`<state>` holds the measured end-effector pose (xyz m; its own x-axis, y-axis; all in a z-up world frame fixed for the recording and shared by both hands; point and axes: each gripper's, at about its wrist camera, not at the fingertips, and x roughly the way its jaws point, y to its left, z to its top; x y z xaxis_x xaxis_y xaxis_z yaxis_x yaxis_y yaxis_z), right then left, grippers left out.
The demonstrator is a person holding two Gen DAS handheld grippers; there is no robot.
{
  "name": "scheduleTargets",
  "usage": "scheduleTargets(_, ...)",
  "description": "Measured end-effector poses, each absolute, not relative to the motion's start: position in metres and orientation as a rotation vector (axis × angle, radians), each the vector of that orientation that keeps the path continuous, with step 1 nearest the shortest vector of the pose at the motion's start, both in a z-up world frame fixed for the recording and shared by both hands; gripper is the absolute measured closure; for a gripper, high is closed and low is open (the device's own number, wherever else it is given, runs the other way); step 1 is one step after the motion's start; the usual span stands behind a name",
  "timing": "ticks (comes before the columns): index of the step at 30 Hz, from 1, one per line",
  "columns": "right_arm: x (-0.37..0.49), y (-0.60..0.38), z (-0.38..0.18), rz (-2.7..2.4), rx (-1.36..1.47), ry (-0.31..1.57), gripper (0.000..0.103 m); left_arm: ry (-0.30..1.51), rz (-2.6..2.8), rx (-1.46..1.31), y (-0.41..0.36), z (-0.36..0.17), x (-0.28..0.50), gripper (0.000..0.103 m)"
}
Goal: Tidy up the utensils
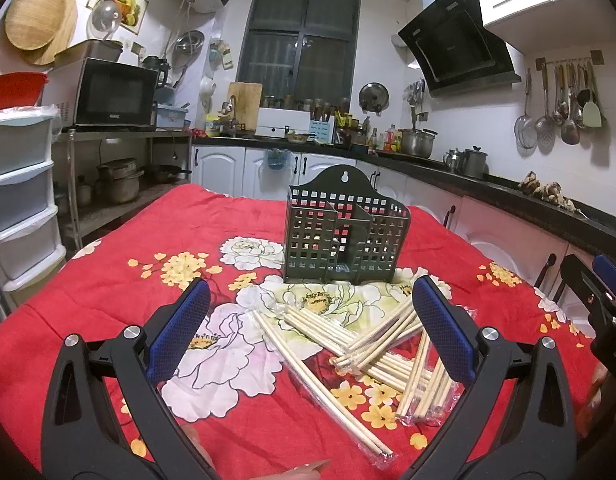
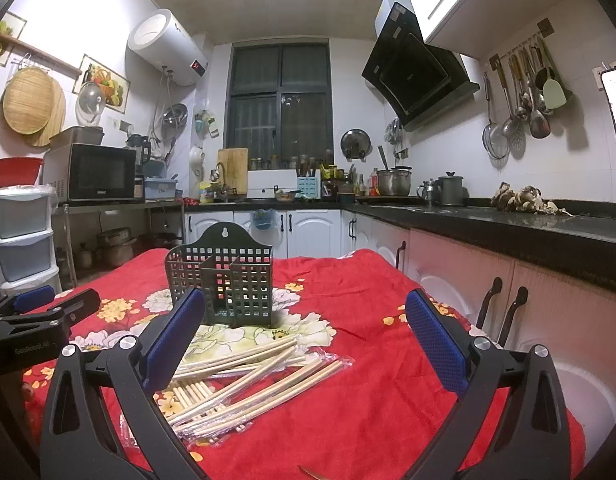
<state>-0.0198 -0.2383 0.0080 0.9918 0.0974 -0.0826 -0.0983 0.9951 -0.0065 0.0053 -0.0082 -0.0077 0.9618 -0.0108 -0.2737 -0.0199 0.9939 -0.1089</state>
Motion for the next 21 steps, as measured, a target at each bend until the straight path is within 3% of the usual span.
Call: scheduleTargets(21, -0.004, -0.246, 0.009, 0.11, -0.008, 0.137, 0.006, 0.352, -0.021, -0.114, -0.002, -0.011, 0.023, 0.01)
